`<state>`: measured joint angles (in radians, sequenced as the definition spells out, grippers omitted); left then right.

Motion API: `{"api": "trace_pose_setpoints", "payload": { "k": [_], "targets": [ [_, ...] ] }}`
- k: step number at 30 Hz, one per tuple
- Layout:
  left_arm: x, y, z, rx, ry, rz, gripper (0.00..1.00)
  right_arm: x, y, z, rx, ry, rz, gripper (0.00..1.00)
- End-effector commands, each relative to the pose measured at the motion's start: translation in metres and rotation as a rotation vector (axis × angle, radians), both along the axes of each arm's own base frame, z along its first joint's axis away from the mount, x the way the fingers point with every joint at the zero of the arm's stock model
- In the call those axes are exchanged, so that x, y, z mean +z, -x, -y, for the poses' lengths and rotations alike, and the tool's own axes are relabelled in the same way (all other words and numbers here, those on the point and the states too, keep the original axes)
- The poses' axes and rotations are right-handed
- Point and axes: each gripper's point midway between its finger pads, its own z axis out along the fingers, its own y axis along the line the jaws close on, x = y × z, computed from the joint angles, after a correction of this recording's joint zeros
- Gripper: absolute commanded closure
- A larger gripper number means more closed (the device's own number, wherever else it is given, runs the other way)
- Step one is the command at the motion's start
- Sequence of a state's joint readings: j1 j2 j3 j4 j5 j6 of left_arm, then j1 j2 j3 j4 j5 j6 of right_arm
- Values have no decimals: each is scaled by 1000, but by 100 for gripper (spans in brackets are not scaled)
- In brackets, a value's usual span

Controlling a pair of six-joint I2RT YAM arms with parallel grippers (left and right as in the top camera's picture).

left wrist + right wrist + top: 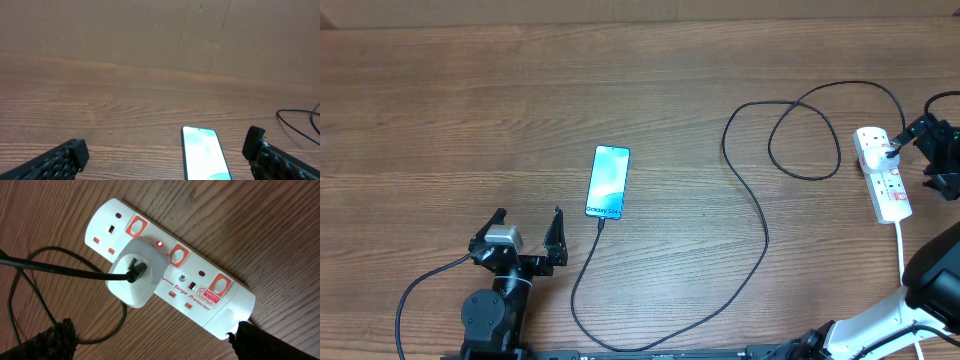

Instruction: Plug charger to phone and switch on socket

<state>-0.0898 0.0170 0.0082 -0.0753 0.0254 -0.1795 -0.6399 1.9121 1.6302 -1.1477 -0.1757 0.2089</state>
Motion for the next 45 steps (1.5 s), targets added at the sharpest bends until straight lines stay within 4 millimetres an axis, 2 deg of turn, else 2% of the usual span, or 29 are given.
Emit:
{"api": "trace_pose_setpoints", "payload": {
  "k": [1, 10, 13, 17, 21, 25, 29, 36, 41, 45],
  "targets": [
    [1, 0, -2, 6, -18, 9, 0, 3, -1, 1, 0, 7, 7, 0],
    [1, 0, -2, 6, -18, 9, 0, -1, -1, 1, 0, 2, -1, 0],
    [1, 0, -2, 6, -18, 9, 0, 3, -1, 1, 0, 8, 8, 0],
    [1, 0, -2, 6, -18, 9, 0, 38, -1, -2, 8, 62, 81, 0],
    [1, 0, -2, 6, -18, 9, 0, 81, -3, -18, 41, 125, 172, 0],
    [1, 0, -2, 6, -18, 9, 0, 118, -7, -47, 107, 174, 258, 0],
    [1, 0, -2, 6, -18, 9, 0, 134, -18, -88, 213, 181, 305, 0],
    [1, 0, -2, 6, -18, 9, 0, 138, -35, -169, 424, 153, 334, 0],
    [1, 0, -2, 6, -18, 9, 0, 138, -38, -206, 520, 138, 342, 0],
    [1, 0, -2, 6, -18, 9, 0, 138, -38, -222, 561, 131, 346, 0]
  ]
}}
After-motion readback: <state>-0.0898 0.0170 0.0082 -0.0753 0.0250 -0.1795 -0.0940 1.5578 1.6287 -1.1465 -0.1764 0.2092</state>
